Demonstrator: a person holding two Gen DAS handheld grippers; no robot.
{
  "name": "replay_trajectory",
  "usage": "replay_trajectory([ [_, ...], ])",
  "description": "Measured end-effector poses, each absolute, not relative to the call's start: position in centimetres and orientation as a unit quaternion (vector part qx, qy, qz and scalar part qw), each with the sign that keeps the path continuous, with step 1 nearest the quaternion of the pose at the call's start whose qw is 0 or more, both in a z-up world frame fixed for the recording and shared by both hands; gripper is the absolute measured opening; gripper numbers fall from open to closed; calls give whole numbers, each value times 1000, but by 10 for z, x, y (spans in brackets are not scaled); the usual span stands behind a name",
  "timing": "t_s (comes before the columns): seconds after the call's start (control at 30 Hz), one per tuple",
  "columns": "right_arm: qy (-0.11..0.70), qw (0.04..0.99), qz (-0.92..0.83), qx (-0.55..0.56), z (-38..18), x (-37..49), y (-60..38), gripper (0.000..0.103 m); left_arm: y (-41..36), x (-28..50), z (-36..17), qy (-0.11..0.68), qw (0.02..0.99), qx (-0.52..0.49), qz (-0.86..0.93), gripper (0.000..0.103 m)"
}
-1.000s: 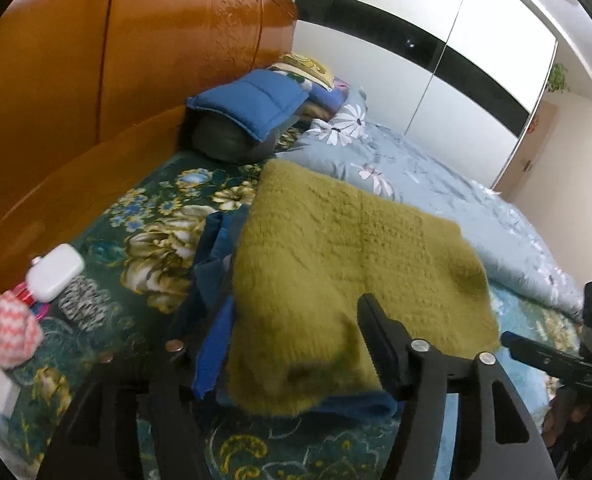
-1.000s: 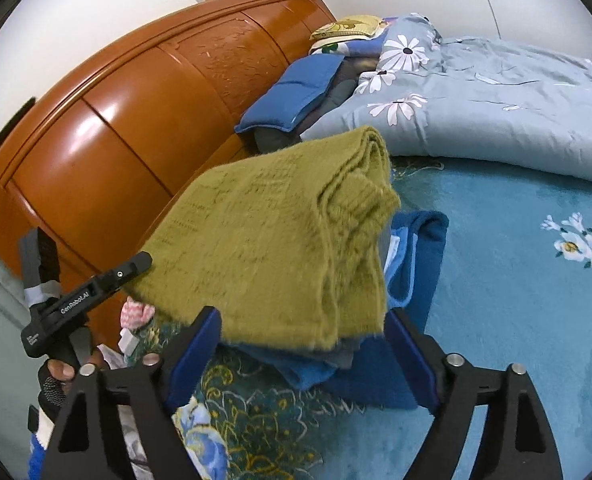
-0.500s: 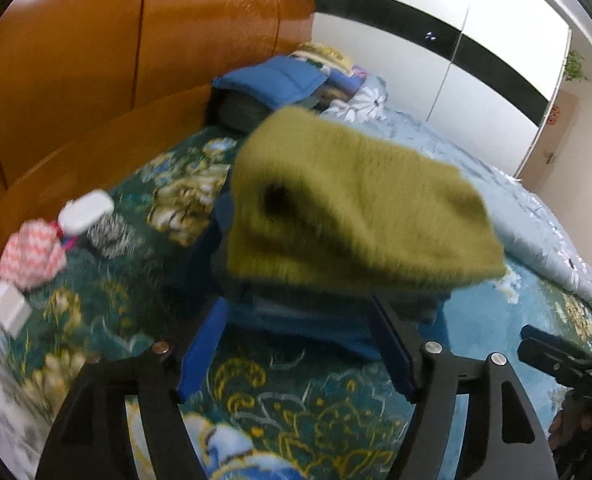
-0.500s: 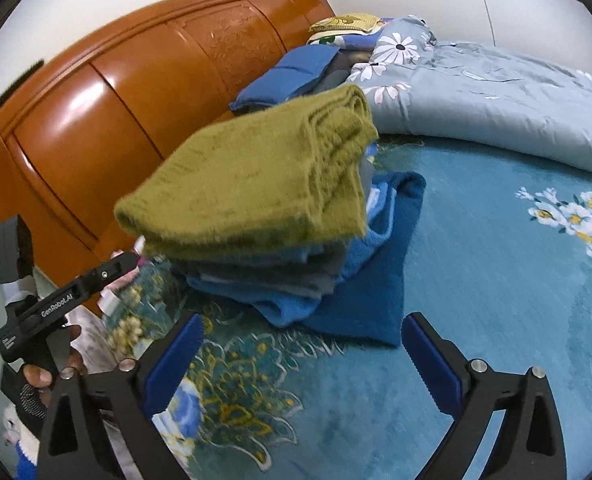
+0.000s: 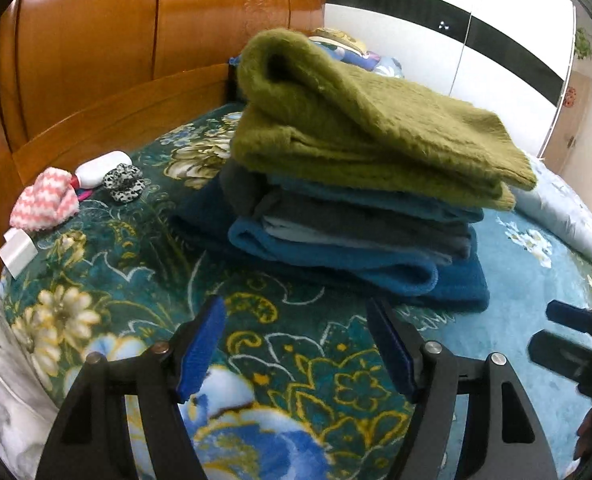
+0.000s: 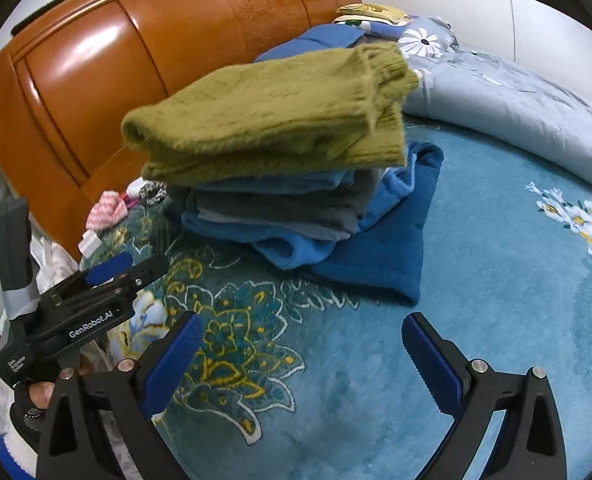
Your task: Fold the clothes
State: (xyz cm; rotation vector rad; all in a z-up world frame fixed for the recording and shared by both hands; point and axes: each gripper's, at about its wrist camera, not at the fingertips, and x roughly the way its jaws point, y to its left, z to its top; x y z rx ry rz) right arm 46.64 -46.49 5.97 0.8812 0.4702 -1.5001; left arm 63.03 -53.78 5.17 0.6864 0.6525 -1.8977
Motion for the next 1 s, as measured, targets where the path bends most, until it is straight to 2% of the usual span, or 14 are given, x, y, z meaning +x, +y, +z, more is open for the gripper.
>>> replay_trajectory([
  [0.53, 216, 607, -654, 396, 32, 488, -459, 102, -525, 626, 29, 284, 486, 297, -771, 74],
  [1.0, 221, 617, -662, 364, 51, 509, -446, 102, -513, 628, 43, 276, 487, 307, -770, 74],
])
